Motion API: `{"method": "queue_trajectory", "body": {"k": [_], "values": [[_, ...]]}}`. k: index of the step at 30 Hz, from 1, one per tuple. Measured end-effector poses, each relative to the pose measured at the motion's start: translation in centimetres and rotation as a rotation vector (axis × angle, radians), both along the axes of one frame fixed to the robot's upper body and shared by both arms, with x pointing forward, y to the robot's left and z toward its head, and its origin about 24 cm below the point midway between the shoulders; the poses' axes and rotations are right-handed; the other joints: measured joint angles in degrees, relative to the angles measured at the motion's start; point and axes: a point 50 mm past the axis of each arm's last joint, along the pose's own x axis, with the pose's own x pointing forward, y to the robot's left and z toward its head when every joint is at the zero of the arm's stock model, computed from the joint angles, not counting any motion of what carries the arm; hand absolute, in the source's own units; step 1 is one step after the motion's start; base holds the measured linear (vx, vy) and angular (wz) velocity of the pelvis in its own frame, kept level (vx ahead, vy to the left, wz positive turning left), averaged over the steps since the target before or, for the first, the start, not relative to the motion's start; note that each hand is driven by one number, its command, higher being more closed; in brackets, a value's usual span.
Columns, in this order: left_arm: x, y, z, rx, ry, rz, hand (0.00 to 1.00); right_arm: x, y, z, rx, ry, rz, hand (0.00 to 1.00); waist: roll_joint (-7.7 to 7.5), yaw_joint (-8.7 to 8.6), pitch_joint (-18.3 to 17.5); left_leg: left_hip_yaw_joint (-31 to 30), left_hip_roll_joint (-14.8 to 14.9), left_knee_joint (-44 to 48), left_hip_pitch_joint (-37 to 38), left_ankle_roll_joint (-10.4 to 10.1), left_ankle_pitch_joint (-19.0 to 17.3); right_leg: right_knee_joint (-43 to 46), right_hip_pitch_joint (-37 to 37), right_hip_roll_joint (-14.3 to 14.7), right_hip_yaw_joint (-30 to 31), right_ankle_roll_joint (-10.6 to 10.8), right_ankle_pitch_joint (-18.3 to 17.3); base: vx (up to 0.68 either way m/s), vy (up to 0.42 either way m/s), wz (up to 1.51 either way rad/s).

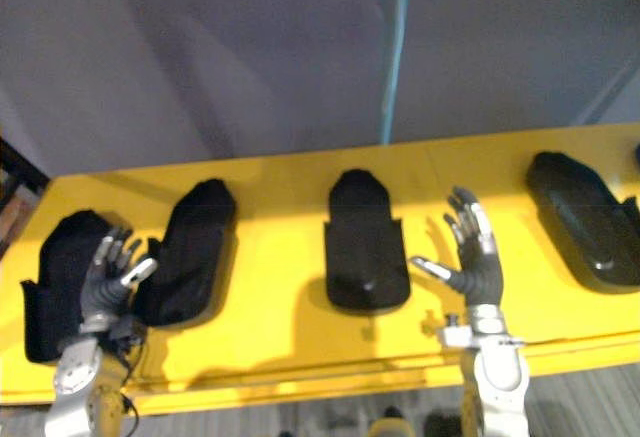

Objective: Walk over and take plastic housings, then place them on the shelf

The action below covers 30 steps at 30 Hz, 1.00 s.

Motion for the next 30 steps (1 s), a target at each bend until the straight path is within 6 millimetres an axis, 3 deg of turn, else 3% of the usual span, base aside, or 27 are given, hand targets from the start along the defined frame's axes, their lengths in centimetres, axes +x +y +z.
{"method": "queue_trajectory", "body": {"k": [15,30], "values": [[-0.16,0.45,-0.34,-0.007,0.018,0.082,0.0,0.0,0.02,0.01,0.0,-0.001,0.001,0.0,0.47,0.0,0.74,-0.02,0.0,0.03,0.03,0.0,0.0,0.05,0.03,-0.01,-0.01,0.0,0.0,0.0,0.0,0.0],[-0.2,0.59,-0.63,-0.02,0.051,0.122,0.0,-0.03,-0.03,0.2,0.007,-0.009,-0.016,0.0,-0.06,0.0,1.06,-0.09,0.0,0.13,0.07,0.01,0.0,0.16,0.1,-0.08,-0.06,0.0,0.0,0.0,0.0,0.0]]}}
